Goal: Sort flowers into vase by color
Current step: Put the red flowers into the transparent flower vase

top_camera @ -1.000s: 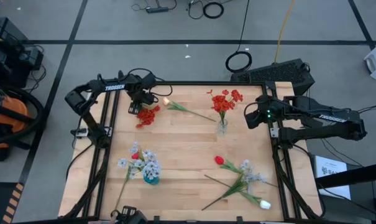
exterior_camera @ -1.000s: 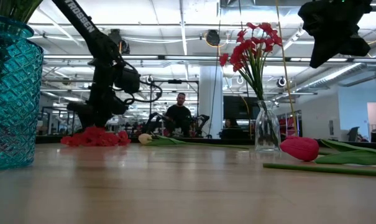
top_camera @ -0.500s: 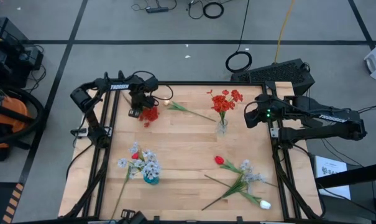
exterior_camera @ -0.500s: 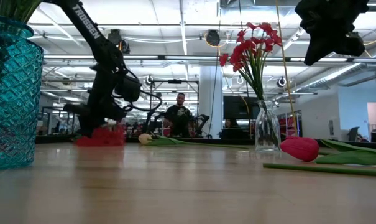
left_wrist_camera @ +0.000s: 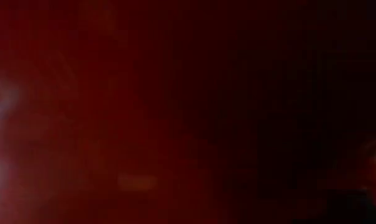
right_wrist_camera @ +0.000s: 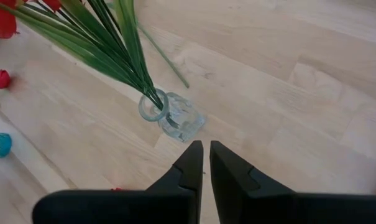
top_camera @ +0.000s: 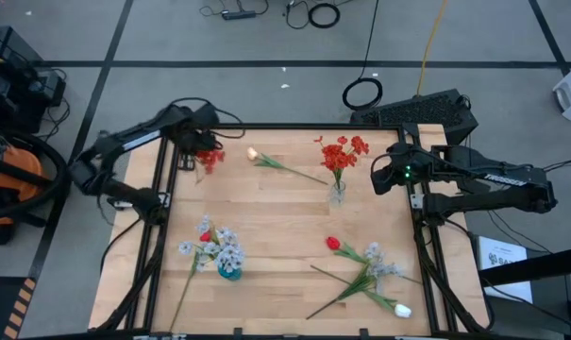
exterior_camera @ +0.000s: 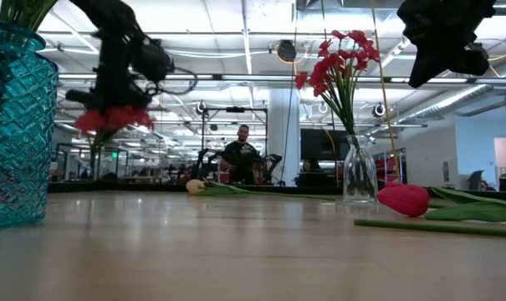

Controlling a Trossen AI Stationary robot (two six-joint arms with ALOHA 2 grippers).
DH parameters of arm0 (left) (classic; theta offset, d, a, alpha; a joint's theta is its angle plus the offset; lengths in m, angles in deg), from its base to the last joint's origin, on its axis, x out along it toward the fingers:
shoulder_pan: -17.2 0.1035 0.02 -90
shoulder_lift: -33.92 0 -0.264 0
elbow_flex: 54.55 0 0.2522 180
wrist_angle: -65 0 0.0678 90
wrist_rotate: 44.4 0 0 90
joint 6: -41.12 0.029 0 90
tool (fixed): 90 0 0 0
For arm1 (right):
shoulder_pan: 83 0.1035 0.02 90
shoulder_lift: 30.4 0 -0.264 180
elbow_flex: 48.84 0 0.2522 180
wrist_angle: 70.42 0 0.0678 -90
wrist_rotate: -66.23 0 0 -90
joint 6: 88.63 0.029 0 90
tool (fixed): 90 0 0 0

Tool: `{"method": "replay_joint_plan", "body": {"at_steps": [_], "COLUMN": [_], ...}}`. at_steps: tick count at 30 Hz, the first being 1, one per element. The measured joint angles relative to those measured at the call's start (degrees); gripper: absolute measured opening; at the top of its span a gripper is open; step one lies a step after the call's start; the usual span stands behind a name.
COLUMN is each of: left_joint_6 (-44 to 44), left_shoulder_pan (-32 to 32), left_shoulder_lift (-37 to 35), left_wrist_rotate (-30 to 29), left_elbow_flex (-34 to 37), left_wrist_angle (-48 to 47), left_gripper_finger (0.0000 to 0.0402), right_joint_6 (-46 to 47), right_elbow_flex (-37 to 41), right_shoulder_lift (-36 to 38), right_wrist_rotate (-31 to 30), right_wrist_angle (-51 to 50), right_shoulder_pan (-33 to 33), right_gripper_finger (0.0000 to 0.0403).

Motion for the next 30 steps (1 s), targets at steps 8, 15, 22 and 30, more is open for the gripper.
{"method": "replay_joint_plan", "body": {"at_steps": [8,15,22,30], "left_joint_6": [-10.07,-22.63,-39.11,-48.76], "left_shoulder_pan": [-0.31,-1.38,-4.76,-14.66], "left_shoulder_lift": [-11.90,-15.55,-15.58,-13.58], "left_wrist_rotate": [14.92,24.54,34.43,36.29], "left_elbow_flex": [-2.78,-10.32,-14.87,-14.89], "left_wrist_angle": [2.07,7.22,16.46,24.66], "left_gripper_finger": [0.0006,0.0008,0.0009,0.0010], "right_joint_6": [-0.02,0.00,-0.50,-8.08], "right_elbow_flex": [0.00,0.00,-3.61,-6.38], "right_shoulder_lift": [0.02,0.92,3.56,-0.83], "right_wrist_rotate": [0.52,6.25,7.80,6.51], "right_wrist_angle": [0.35,0.38,-1.30,19.84], "right_shoulder_pan": [0.02,0.07,3.85,12.83], "right_gripper_finger": [0.0022,0.0022,0.0005,0.0001]}}
